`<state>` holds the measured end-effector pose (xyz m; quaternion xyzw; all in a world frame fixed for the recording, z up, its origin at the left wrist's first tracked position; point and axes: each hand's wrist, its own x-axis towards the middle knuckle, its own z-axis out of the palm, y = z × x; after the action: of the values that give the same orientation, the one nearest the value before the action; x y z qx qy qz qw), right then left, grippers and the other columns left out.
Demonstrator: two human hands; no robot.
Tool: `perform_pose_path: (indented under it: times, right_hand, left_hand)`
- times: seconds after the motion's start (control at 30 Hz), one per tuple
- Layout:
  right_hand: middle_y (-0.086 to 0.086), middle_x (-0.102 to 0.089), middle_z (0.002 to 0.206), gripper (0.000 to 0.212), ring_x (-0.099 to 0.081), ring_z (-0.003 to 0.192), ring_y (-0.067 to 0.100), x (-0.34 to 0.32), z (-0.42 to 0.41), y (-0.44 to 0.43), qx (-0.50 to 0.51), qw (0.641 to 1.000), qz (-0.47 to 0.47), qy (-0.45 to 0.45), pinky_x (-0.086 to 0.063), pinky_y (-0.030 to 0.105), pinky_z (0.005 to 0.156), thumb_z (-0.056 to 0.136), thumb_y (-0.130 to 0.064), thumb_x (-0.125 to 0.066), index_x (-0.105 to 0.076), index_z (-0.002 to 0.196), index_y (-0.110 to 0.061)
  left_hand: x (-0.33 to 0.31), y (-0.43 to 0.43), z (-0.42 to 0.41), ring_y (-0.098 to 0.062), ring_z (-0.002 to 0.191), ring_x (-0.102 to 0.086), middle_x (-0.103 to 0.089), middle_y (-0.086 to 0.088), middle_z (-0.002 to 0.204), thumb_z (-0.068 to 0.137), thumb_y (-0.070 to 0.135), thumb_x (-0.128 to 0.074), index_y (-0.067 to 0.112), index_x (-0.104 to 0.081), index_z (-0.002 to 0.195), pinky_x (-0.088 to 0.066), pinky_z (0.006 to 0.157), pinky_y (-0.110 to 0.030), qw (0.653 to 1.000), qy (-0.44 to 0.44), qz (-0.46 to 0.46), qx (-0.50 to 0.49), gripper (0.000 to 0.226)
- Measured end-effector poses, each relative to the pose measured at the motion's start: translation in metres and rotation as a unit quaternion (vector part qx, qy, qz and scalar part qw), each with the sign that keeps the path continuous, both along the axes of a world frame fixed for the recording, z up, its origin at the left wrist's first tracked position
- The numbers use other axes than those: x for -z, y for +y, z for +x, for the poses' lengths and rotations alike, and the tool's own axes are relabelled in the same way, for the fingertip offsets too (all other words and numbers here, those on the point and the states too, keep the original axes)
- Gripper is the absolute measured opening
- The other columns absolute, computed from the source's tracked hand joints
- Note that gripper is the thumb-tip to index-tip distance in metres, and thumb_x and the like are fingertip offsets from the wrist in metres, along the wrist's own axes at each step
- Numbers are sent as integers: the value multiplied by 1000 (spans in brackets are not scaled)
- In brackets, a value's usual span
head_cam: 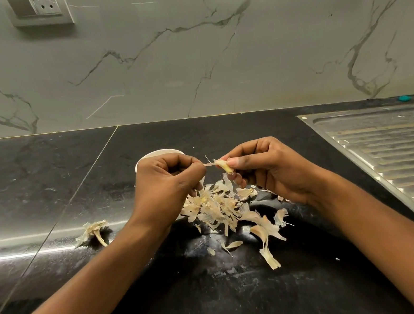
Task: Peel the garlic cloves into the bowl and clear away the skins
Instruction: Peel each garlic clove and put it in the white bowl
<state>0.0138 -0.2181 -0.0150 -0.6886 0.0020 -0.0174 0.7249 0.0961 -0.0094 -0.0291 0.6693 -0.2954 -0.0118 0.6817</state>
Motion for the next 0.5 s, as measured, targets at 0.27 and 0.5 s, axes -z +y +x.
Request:
perform_pose_path:
  times: [0.27, 0.5]
  right_hand:
    - [19, -71, 92, 22, -66, 73, 18, -2, -1, -4, 3, 1000, 19, 11, -60, 23, 66, 88, -9, -70, -79, 106, 0]
    - [13, -71, 87, 25, -65, 72, 16, -2, -1, -8, -14, 997, 63, 32, -60, 22, 67, 91, -7, -67, -78, 112, 2]
  left_hand:
    - [1, 0, 3, -18, 54, -63, -68, -19, 67, 89, -7, -72, -4, -75, 78, -52, 52, -26, 1000, 22, -18, -5, 11]
    - [3, 1, 3, -32, 77, -71, -76, -21, 89, 97, 4, -68, -1, -79, 99, -60, 67, -34, 994, 66, -52, 69, 12]
